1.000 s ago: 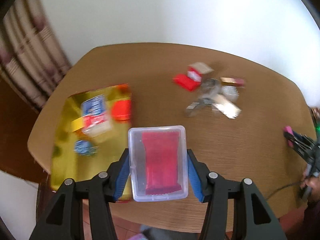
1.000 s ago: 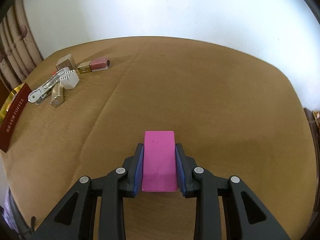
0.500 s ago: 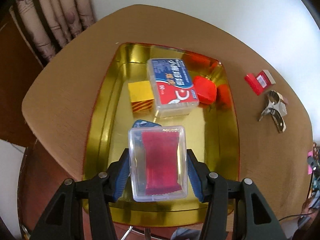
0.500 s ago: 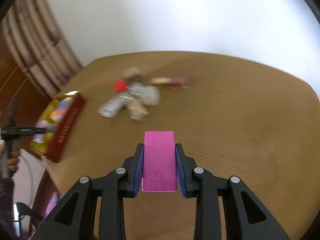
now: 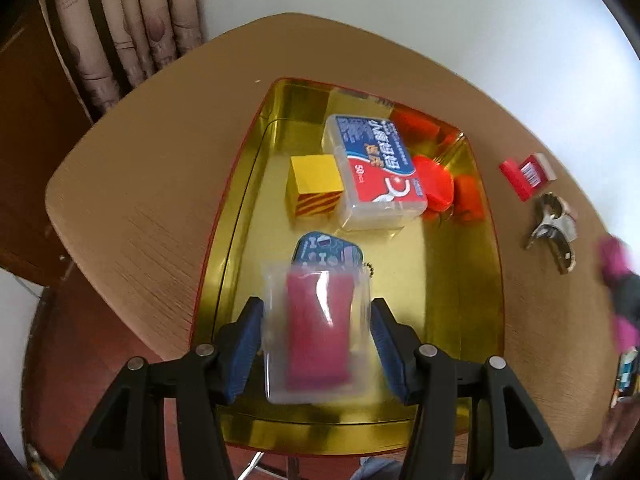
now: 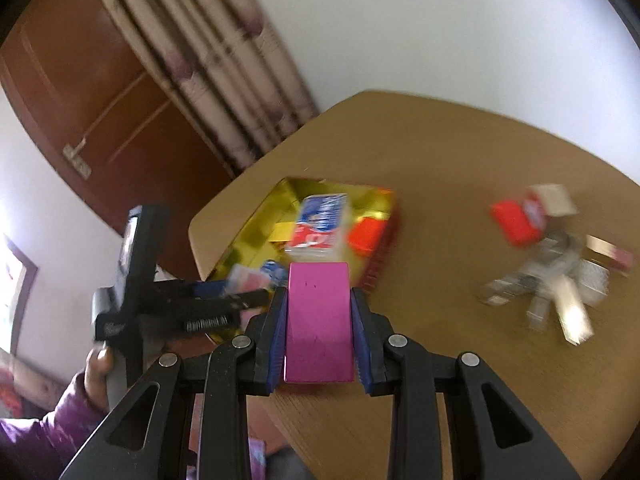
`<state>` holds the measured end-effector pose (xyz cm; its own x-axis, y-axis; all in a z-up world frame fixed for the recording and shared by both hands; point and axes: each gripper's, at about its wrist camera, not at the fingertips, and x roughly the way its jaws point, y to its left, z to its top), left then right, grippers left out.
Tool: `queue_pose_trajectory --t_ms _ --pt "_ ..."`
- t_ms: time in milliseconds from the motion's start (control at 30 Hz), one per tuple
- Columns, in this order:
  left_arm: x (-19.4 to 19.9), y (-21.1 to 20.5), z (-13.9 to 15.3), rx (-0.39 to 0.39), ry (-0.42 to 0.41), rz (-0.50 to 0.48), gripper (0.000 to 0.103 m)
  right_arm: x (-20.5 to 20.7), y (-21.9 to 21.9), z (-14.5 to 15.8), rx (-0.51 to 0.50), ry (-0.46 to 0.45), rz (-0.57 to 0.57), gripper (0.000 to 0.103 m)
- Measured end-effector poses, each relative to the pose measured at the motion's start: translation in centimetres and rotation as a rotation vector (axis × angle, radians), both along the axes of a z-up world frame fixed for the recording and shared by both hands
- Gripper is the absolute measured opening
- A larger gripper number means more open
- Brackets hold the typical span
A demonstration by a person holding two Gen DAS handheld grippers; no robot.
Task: Organize rigid objects
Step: 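Open left to drop the clear box in the tray while right drops the pink block in, then reach the right gripper to the silver metal clip and close on it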
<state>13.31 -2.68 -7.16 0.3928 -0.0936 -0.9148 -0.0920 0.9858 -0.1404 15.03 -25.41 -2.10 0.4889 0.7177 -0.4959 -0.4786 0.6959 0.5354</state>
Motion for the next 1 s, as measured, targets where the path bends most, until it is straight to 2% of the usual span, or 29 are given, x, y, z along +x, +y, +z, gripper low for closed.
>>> queue_pose_trajectory --t_ms 100,167,300,467,533,667,700,800,867,1000 --pt "-0.5 0.8 1.2 -0.015 -0.062 -0.004 0.056 2.4 4.1 -0.6 -0.05 0.017 0.015 0.027" --pt "-1.0 1.4 2.3 -0.011 -0.115 0.006 0.056 3.3 5.5 -0.9 -0.045 0.04 0.033 0.027" --pt "-2.1 3.0 4.2 -0.055 -0.209 0.061 0.055 4.5 7.9 -2.0 -0.078 0.064 0.03 0.027" --pt "-2.3 3.7 4.9 -0.031 -0.247 0.099 0.056 4.8 9.1 -2.3 -0.105 0.062 0.013 0.031" --pt "-2.3 3.7 4.6 -0.034 -0.241 0.096 0.055 4.9 9.0 -2.3 -0.089 0.063 0.001 0.039" --pt "-2.5 3.4 4.2 -0.047 -0.225 0.097 0.055 3.4 4.8 -1.5 -0.009 0.053 -0.116 0.042" --pt "-2.5 3.3 4.2 -0.053 -0.223 0.095 0.055 2.6 2.2 -1.5 0.01 0.051 -0.184 0.042" --pt "-2.7 2.6 4.2 -0.061 -0.218 0.087 0.056 1.9 -3.8 -2.4 0.032 0.074 -0.298 0.043" --pt "-2.8 1.7 4.0 -0.056 -0.211 0.061 0.055 2.7 -7.6 -3.6 0.038 0.127 -0.353 0.043" --pt "-2.9 0.3 3.7 -0.04 -0.199 0.014 0.055 6.6 -14.3 -6.9 0.182 0.318 -0.379 0.043"
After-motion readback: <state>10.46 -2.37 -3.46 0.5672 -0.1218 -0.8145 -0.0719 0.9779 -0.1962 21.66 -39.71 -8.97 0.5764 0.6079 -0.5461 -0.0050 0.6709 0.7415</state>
